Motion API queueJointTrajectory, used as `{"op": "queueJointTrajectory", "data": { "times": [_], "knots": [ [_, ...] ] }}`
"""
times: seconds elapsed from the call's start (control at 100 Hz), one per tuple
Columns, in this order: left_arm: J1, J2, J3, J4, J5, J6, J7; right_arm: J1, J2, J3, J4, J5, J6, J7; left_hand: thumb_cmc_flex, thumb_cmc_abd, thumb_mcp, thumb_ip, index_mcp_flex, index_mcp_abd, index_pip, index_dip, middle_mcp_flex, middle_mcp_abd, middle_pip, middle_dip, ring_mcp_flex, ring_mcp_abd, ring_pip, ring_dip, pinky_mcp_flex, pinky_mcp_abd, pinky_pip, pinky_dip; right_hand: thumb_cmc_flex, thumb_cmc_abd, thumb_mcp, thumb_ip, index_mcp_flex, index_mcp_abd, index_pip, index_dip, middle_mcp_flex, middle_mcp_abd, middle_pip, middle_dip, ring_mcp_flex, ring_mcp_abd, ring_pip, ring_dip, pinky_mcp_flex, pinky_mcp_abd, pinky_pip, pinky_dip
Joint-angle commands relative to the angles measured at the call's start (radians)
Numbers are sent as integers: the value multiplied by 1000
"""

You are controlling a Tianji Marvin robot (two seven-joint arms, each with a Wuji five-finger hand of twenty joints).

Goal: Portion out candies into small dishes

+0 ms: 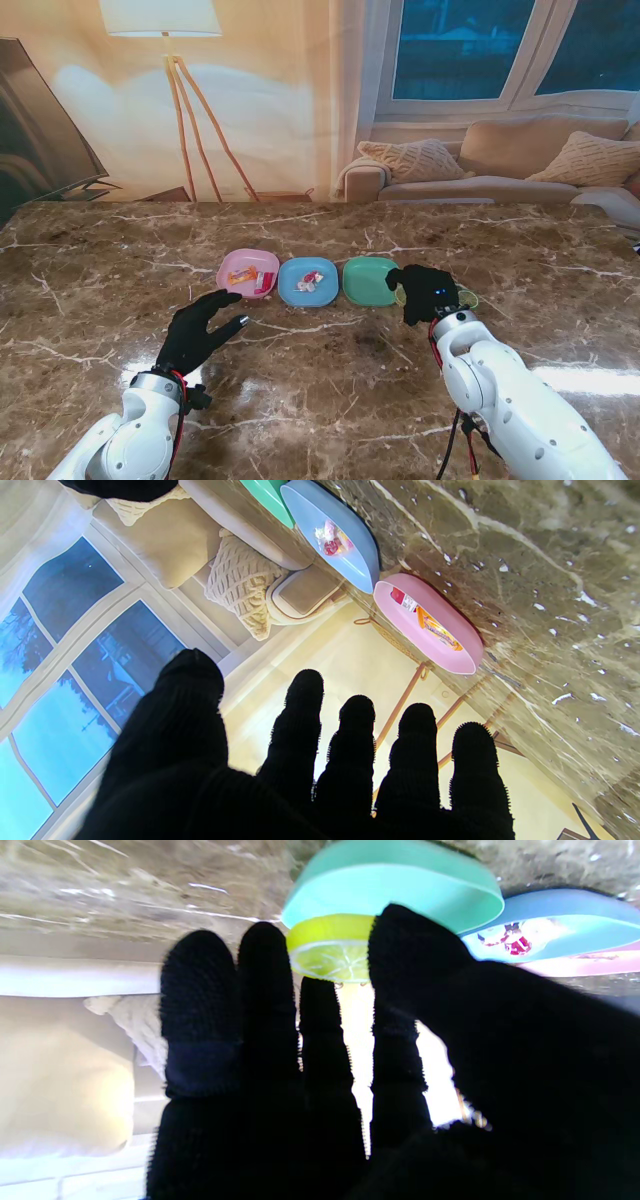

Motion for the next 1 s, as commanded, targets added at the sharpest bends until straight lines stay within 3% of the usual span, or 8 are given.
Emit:
{"op": "queueJointTrajectory", "data": {
  "times": [0.0, 0.47, 0.48, 0.5, 0.76, 0.92, 0.99],
  "knots": [
    [4, -1, 1, 3, 2, -3, 2, 42, -15, -16, 25, 17, -3, 14, 17, 25, -23, 25, 17, 3, -4, 7, -13, 11, -17, -12, -13, -14, -26, -6, -16, -26, -21, -18, 83, 59, 90, 39, 66, 8, 85, 19, 123, -91, 168, 71, 59, -55, 6, 4, -12, -60, 5, 21],
    [0, -3, 4, 5, 2, 5, 7, 354, -74, -320, 344, 202, -19, -42, 18, 22, -22, 26, 17, 4, -4, 6, -14, 12, -17, -12, -14, -14, -27, -7, -17, -25, -22, -18, 65, 81, 71, 38, 50, 5, 83, 15, 108, -93, 168, 71, 51, -58, -4, 6, -14, -74, -14, 62],
    [0, -3, 4, 5, 1, 5, 7, 358, -75, -324, 349, 205, -19, -43, 18, 22, -22, 26, 16, 4, -4, 6, -13, 11, -17, -12, -14, -14, -27, -7, -17, -25, -22, -18, 64, 82, 68, 42, 48, 5, 85, 11, 107, -93, 171, 69, 52, -58, -7, 9, -13, -74, -36, 116],
    [0, -3, 5, 5, 1, 6, 7, 367, -79, -335, 361, 213, -19, -46, 17, 22, -22, 26, 16, 3, -5, 6, -14, 11, -17, -12, -14, -14, -27, -7, -17, -25, -22, -18, 64, 83, 65, 44, 48, 6, 88, 8, 105, -93, 173, 67, 51, -58, -10, 11, -12, -75, -52, 157],
    [-1, -2, 6, 5, -1, 9, 2, 439, -116, -442, 471, 277, -17, -79, 19, 21, -21, 25, 16, 5, -5, 6, -14, 11, -17, -13, -14, -15, -26, -7, -17, -26, -22, -18, 44, 105, 51, 42, 31, 9, 80, 2, 88, -95, 171, 65, 38, -61, -18, 10, -21, -80, -68, 184],
    [-2, -2, 6, 5, -1, 9, 1, 448, -115, -465, 480, 275, -10, -67, 18, 21, -21, 25, 17, 4, -4, 6, -14, 12, -17, -13, -13, -15, -26, -7, -17, -27, -22, -18, 7, 153, -7, 57, 2, 20, 58, -17, 45, -94, 163, 43, 4, -64, -44, 6, -46, -81, -104, 199],
    [-3, -2, 6, 6, -1, 9, 0, 448, -113, -467, 477, 273, -7, -57, 19, 20, -20, 25, 17, 5, -4, 6, -12, 13, -16, -12, -14, -13, -27, -7, -17, -26, -23, -19, -28, 159, -28, 83, -5, 34, 27, -16, 15, -93, 169, 15, -15, -68, -57, -2, -59, -80, -124, 203]
  ]
}}
